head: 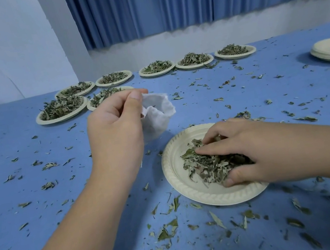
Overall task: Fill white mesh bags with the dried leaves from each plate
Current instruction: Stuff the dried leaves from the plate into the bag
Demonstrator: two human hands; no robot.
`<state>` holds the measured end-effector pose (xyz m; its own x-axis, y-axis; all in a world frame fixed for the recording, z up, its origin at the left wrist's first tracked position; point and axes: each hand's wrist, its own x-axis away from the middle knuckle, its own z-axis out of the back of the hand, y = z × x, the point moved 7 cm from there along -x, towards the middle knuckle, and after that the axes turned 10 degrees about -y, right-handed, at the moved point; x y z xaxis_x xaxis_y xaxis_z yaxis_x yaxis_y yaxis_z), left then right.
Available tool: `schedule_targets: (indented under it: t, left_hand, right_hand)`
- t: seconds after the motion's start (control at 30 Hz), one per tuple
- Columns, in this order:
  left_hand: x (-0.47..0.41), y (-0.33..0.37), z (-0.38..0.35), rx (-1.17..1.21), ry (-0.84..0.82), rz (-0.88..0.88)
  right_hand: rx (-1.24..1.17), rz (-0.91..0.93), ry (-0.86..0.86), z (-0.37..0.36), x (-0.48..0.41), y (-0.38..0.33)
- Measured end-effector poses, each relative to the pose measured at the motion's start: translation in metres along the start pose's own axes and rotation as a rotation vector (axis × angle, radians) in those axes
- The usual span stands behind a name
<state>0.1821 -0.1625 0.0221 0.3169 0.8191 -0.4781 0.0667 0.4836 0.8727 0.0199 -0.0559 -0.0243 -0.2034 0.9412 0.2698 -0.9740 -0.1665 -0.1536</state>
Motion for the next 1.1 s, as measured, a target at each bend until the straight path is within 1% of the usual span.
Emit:
schedule_targets:
  t: [0.17, 0.3, 0.4, 0.53, 0.8, 1.1]
  left_hand:
    - [0.0, 0.001, 0.001, -0.014, 0.003, -0.007]
    - [0.0, 0.002, 0.0, -0.044, -0.008, -0.017]
    - [0.0, 0.001, -0.002, -0.061, -0.017, -0.022]
    - [0.0, 0.0, -0.002, -0.06, -0.02, -0.028]
    - [0.001, 0.0, -0.004, -0.086, -0.027, -0.037]
    - [0.003, 0.009, -0.005, -0.283, 0.001, -0.129]
  right_hand:
    - [0.057, -0.032, 0.015, 0.002, 0.003, -0.007]
    - [0.101, -0.132, 0.08, 0.012, 0.014, -0.001]
    - [0.128, -0.173, 0.056, 0.006, 0.011, -0.002]
    - [0.126, -0.168, 0.052, -0.002, 0.006, -0.009]
    - [0.218, -0.14, 0.066, -0.007, -0.006, -0.017]
    - [0.293, -0.07, 0.129, -0.002, -0.009, -0.026]
